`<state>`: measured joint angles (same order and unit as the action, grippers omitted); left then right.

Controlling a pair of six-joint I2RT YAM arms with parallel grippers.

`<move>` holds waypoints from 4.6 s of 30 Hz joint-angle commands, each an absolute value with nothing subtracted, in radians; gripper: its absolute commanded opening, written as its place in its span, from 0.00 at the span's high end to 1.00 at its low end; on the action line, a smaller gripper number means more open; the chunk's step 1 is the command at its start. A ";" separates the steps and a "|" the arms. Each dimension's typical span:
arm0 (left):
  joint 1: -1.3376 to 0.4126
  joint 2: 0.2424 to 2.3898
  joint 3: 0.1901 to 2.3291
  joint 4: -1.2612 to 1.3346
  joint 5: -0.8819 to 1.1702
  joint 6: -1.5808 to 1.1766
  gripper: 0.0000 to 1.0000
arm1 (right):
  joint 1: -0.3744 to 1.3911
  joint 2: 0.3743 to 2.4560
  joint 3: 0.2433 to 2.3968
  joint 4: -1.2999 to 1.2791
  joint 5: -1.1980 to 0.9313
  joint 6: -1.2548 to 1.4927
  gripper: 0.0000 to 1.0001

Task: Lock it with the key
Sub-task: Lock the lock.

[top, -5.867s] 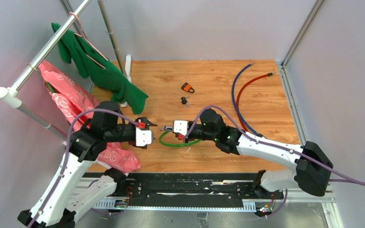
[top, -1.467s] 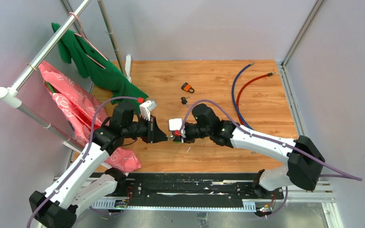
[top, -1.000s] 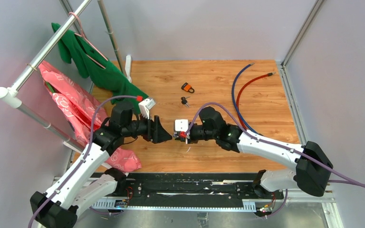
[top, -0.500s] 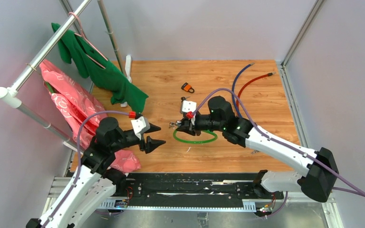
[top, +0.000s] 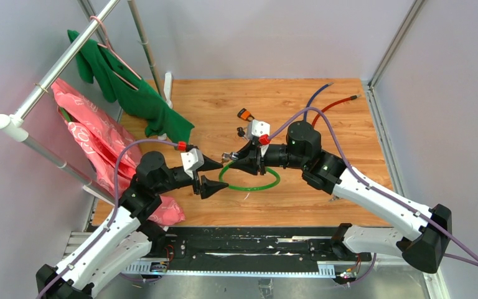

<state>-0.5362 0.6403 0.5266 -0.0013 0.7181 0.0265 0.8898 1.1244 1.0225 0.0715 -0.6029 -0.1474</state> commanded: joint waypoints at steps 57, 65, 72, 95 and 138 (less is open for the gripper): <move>-0.561 0.634 0.485 -0.099 0.599 0.104 1.00 | 0.748 1.071 1.118 -0.182 -0.620 -0.233 1.00; -0.561 0.626 0.460 -0.099 0.587 0.081 1.00 | 0.689 1.005 1.037 0.041 -0.599 -0.073 1.00; -0.561 0.629 0.463 -0.078 0.598 0.062 1.00 | 0.687 1.021 1.028 0.109 -0.635 -0.008 1.00; -0.547 0.640 0.781 -0.500 0.632 0.345 0.19 | 0.718 1.079 1.027 -0.319 -0.805 -0.501 1.00; -0.618 0.789 0.828 -0.456 0.635 0.087 0.61 | 0.868 1.130 1.041 -0.346 -0.632 -0.586 1.00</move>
<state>-0.6056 0.7883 0.8410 -0.4583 0.6338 0.0574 0.8482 1.1336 1.0031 -0.3634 -0.6369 -0.5705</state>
